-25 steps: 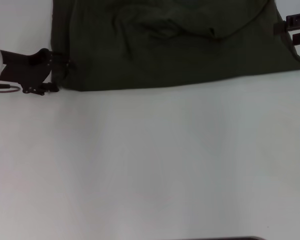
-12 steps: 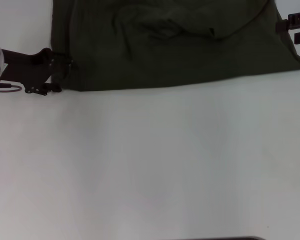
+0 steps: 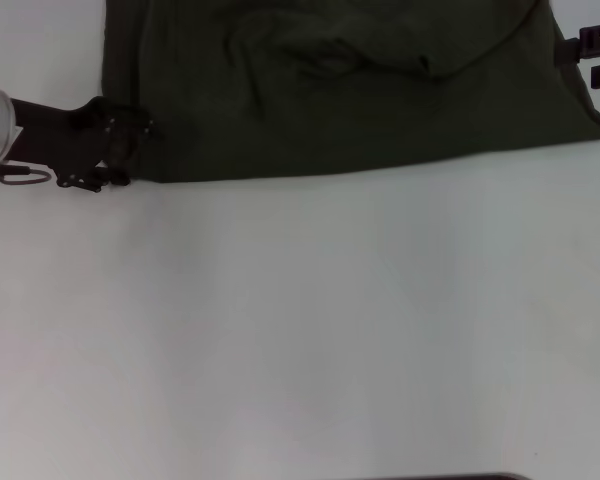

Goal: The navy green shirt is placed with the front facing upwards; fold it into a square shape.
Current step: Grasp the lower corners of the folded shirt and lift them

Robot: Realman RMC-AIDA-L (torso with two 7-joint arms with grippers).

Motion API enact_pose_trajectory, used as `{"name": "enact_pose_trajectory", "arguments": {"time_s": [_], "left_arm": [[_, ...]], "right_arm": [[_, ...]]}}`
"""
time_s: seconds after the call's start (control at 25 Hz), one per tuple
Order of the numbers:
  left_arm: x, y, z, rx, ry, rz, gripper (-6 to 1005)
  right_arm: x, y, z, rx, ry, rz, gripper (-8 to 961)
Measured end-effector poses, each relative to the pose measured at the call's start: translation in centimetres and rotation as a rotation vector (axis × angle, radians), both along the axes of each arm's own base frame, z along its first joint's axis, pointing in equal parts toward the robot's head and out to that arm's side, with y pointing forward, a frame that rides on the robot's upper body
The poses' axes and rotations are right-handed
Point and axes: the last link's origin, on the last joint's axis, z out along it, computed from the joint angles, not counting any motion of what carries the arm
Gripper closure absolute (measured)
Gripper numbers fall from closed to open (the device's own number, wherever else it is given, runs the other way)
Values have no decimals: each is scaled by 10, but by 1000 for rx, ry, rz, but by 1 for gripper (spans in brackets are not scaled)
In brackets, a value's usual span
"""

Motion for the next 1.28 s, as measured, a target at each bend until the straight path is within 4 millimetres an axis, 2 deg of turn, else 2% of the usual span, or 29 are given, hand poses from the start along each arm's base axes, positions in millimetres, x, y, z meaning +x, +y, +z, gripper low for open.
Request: {"name": "enact_pose_trajectory", "arguments": {"time_s": [0.36,0.88,1.2,1.28], "left_arm": [[1,3,-4,9,7,3,226],[14,14,-7,20,18,-37,269],[14,17,-4,1,88,-93,296],[15,18,-3,-3,92,-96,361]], "right_arm": [[4,-3,0,0,1,-10,12],[3,-4,-1,-8,6,-8,12],[3,-4,2,5,18,-11,12],[2,-4,2,6,25,-8,12]]}}
